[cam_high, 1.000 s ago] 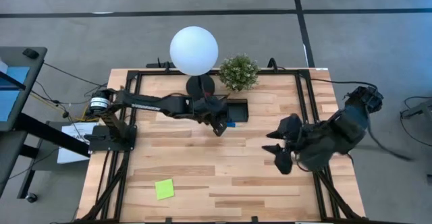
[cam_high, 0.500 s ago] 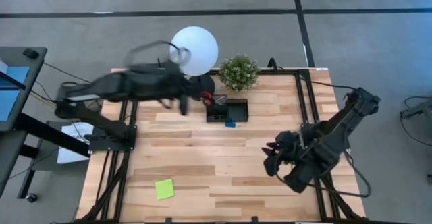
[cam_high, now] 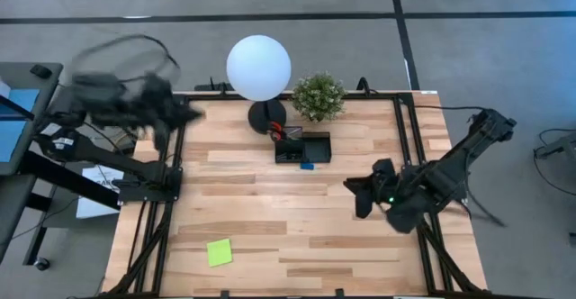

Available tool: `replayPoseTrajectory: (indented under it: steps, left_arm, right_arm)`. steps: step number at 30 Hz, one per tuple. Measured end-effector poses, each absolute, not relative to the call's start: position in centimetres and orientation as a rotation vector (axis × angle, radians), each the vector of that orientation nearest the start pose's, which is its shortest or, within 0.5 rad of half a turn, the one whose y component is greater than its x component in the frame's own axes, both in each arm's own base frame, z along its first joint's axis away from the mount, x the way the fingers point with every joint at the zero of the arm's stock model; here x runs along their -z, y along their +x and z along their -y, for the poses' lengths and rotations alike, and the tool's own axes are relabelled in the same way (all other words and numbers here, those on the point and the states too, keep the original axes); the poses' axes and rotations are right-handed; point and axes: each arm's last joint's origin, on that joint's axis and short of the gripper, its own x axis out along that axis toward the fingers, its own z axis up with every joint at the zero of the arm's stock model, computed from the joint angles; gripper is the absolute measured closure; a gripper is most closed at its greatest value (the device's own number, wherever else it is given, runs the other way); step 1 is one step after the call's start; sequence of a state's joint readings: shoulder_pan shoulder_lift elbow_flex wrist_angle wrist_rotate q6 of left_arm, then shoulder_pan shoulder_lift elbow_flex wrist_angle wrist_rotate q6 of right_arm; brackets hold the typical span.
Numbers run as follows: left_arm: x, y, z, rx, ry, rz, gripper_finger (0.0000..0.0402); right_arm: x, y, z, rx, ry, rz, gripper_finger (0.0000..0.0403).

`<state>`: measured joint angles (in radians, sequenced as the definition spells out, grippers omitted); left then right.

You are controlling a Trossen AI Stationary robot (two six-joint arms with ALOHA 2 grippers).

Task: Pick and place office supplies into organizer
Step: Put the green sticky notes into the black desk organizer

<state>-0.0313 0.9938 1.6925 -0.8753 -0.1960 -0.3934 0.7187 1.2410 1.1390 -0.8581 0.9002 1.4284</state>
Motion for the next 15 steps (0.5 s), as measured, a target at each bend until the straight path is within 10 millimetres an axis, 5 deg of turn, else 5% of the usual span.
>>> replayPoseTrajectory:
  steps: [4, 8, 12, 15]
  left_arm:
    - [-45.3, 13.9, 1.4, -0.159, -0.536, -0.593, 0.0401]
    - [-39.0, 16.1, 4.1, -0.069, -0.485, -0.952, 0.0401]
    - [-34.3, 17.7, 6.4, 0.025, -0.425, -1.061, 0.0401]
    - [-32.9, 19.2, 7.0, 0.062, -0.457, -0.974, 0.0401]
  right_arm:
    - [-34.0, 19.1, -12.9, 0.499, 0.6, -0.274, 0.0332]
    - [-35.3, 20.0, -12.5, 0.521, 0.549, -0.152, 0.0333]
    - [-35.8, 20.9, -12.2, 0.504, 0.585, -0.118, 0.0333]
    - [-35.8, 21.3, -12.1, 0.437, 0.662, -0.158, 0.0333]
